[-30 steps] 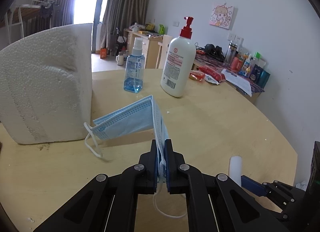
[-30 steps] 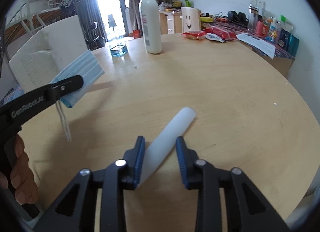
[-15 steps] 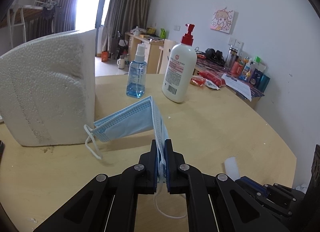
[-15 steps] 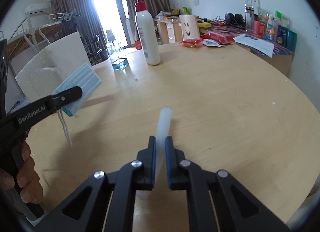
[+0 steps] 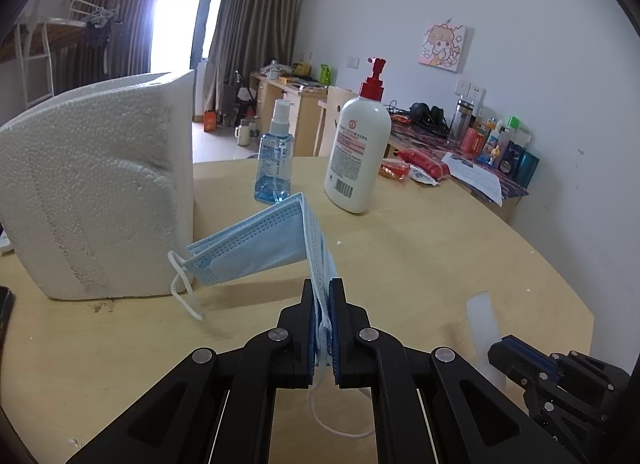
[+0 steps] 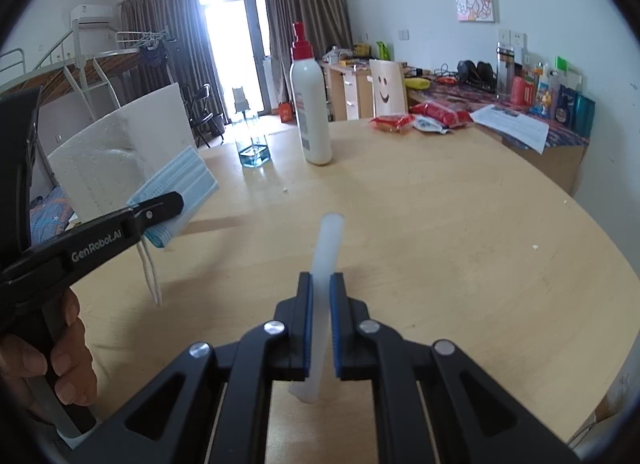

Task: Organize soft objects
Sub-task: 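Lift the blue mask with the left tool while the right tool lifts the white strip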

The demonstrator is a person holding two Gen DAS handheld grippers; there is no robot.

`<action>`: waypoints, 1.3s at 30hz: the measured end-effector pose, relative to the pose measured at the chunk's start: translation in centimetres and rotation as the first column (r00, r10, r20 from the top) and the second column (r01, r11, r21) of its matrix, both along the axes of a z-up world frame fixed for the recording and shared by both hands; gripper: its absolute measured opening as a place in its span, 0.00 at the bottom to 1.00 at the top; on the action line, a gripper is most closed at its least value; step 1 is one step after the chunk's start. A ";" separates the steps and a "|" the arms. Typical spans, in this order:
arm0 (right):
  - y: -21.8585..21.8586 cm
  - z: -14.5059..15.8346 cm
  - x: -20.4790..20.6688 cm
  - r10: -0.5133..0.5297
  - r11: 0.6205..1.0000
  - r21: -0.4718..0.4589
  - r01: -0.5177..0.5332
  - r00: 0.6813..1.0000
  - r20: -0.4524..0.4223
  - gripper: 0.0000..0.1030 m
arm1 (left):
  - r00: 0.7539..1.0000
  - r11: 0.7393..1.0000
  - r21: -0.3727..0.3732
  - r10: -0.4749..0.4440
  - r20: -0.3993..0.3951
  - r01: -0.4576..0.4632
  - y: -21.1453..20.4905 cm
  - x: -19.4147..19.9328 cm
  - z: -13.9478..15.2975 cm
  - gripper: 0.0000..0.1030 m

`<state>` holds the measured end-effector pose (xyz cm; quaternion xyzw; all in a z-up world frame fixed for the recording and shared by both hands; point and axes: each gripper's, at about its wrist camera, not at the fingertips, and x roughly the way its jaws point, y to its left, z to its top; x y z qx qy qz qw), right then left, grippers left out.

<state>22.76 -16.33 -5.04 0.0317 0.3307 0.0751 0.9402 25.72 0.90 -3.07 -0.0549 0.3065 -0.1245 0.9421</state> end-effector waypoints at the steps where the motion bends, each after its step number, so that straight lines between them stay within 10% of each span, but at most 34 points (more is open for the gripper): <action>1: -0.1 0.1 0.0 0.000 1.000 -0.001 0.000 1.000 0.005 0.10 | 1.000 1.000 0.003 -0.003 0.003 0.003 -0.1 -0.1 0.0 0.06; 22: -1.4 8.4 -3.2 0.078 0.997 -0.003 -0.080 0.955 0.285 0.10 | 0.957 0.996 0.085 0.014 0.290 -0.040 -0.6 -9.2 7.7 0.06; 39: -0.8 10.3 -5.6 0.174 0.983 -0.014 -0.182 0.909 0.378 0.10 | 0.922 0.976 0.084 0.158 0.353 -0.199 2.1 -13.8 9.8 0.06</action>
